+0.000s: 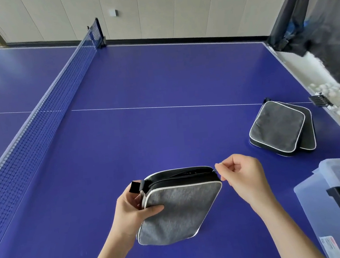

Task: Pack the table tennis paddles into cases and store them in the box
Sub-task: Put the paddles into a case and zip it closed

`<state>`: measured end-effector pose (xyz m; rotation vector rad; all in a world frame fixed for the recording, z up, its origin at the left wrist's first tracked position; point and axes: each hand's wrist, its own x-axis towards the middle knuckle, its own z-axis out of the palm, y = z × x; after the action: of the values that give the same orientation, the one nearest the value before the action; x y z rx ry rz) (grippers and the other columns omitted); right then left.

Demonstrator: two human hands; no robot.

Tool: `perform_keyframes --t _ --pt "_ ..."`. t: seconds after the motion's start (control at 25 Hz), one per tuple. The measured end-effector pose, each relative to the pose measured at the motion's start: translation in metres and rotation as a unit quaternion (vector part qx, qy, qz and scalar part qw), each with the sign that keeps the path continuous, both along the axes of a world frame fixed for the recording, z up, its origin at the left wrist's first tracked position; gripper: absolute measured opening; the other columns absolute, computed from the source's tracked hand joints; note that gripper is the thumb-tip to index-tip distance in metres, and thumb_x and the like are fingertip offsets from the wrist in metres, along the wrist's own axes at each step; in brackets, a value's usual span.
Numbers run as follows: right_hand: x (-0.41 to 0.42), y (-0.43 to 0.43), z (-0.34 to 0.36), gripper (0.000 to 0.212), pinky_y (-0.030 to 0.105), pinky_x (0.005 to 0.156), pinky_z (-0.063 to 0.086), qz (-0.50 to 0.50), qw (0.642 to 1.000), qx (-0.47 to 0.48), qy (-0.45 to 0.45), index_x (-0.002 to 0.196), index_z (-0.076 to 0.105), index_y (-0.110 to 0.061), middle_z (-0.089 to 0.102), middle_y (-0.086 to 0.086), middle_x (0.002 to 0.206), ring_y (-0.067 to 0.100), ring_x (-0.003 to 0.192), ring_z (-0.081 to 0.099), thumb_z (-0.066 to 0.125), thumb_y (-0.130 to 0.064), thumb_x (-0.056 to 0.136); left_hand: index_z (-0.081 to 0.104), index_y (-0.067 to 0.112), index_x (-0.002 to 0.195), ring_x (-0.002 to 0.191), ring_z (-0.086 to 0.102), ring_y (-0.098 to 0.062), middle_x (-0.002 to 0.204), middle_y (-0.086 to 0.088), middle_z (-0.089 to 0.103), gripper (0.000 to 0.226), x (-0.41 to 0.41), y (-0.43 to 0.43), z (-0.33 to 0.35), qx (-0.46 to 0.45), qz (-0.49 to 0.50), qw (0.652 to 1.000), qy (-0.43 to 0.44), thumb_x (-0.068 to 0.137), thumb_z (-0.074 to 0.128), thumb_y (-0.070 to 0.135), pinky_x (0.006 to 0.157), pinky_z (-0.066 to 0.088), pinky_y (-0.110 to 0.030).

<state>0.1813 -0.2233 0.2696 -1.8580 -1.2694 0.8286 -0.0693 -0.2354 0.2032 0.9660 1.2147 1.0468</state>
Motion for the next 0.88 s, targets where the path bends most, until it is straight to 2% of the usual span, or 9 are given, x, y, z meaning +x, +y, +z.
perform_keyframes --t 0.12,0.24,0.32,0.52,0.72,0.88 --pt "-0.017 0.000 0.010 0.017 0.027 0.059 0.050 -0.016 0.998 0.051 -0.038 0.064 0.064 -0.010 0.066 -0.002 0.057 0.014 0.058 0.063 0.068 -0.016 0.080 0.061 0.018 0.083 0.083 0.066 -0.036 0.089 -0.017 0.068 0.051 0.010 0.003 0.009 0.029 -0.002 0.999 0.041 0.040 0.087 0.014 0.078 0.053 -0.051" --pt "-0.039 -0.001 0.018 0.017 0.023 0.058 0.048 0.000 0.996 0.077 -0.034 0.064 0.063 -0.012 0.065 -0.003 0.057 0.013 0.058 0.061 0.068 -0.016 0.080 0.062 0.034 0.077 0.081 0.068 -0.018 0.084 0.000 0.070 0.049 0.018 0.006 0.018 0.062 -0.013 0.993 0.098 0.048 0.088 0.004 0.076 0.055 -0.034" --pt "-0.054 -0.002 0.021 0.017 0.022 0.057 0.047 0.016 0.995 0.092 -0.029 0.064 0.063 -0.013 0.065 -0.004 0.057 0.009 0.058 0.060 0.069 -0.018 0.080 0.062 0.031 0.084 0.080 0.067 -0.011 0.086 0.006 0.069 0.050 0.022 0.008 0.021 0.091 -0.024 0.984 0.154 0.055 0.088 0.000 0.074 0.052 -0.022" --pt "-0.074 -0.006 0.023 0.015 0.028 0.062 0.052 0.033 0.993 0.103 -0.037 0.070 0.066 -0.014 0.066 -0.008 0.061 0.006 0.061 0.062 0.068 -0.023 0.081 0.061 0.029 0.091 0.083 0.065 -0.003 0.088 0.019 0.067 0.048 0.028 0.010 0.025 0.115 -0.019 0.972 0.203 0.059 0.087 0.003 0.073 0.048 -0.014" --pt "-0.087 -0.015 0.019 0.011 0.031 0.065 0.053 0.058 0.991 0.114 -0.046 0.076 0.068 -0.014 0.069 -0.009 0.068 0.007 0.066 0.065 0.068 -0.024 0.082 0.061 0.029 0.091 0.079 0.064 -0.004 0.083 0.016 0.067 0.044 0.034 0.010 0.022 0.122 -0.010 0.966 0.226 0.061 0.085 0.007 0.069 0.048 -0.015" --pt "-0.085 -0.016 0.017 0.011 0.029 0.062 0.051 0.072 0.985 0.138 -0.069 0.074 0.064 -0.021 0.062 -0.015 0.062 0.006 0.063 0.061 0.069 -0.026 0.082 0.062 0.027 0.090 0.078 0.065 -0.006 0.082 0.012 0.068 0.042 0.034 0.009 0.020 0.117 -0.010 0.972 0.203 0.061 0.085 0.006 0.067 0.046 -0.013"
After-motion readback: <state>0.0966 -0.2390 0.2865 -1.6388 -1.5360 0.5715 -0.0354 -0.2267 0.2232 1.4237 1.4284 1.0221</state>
